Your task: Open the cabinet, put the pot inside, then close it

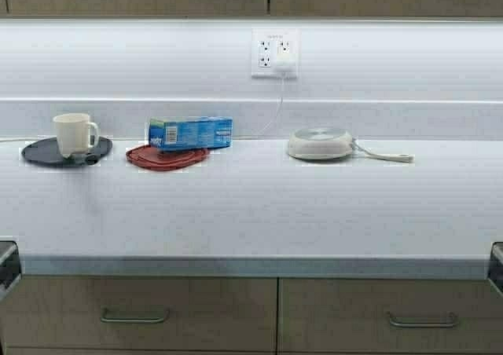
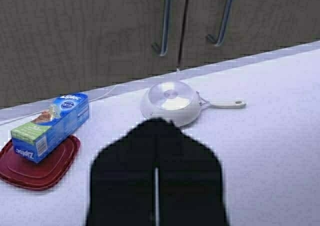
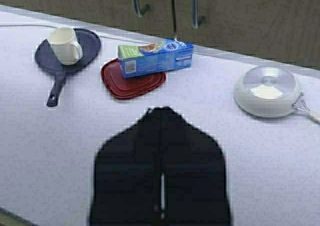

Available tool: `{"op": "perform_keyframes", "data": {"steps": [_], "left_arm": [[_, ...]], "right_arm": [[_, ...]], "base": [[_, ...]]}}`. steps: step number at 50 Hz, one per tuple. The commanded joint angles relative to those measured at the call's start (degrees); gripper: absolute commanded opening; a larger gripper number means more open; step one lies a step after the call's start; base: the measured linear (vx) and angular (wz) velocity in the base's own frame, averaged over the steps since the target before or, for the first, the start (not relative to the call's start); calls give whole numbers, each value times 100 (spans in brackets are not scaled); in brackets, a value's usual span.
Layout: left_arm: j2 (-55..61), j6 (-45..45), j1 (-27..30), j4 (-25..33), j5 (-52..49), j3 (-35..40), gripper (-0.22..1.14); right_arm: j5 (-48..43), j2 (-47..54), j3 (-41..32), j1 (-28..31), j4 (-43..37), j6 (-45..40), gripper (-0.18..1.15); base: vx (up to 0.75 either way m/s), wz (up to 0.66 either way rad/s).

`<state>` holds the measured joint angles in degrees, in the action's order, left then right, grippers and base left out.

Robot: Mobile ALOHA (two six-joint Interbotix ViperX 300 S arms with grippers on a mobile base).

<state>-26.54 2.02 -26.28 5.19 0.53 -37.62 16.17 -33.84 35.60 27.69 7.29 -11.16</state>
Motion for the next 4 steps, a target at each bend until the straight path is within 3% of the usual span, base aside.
{"op": "perform_keyframes", "data": {"steps": [1,4], "left_arm": [[-44,0,-18,0,44,53,4],[-44,0,-9,0,44,53,4]], "right_arm": [[-53,-35,-62,9,0,9,7],[-53,-35,-62,9,0,9,7]], "base": [[0,0],[0,0]]}}
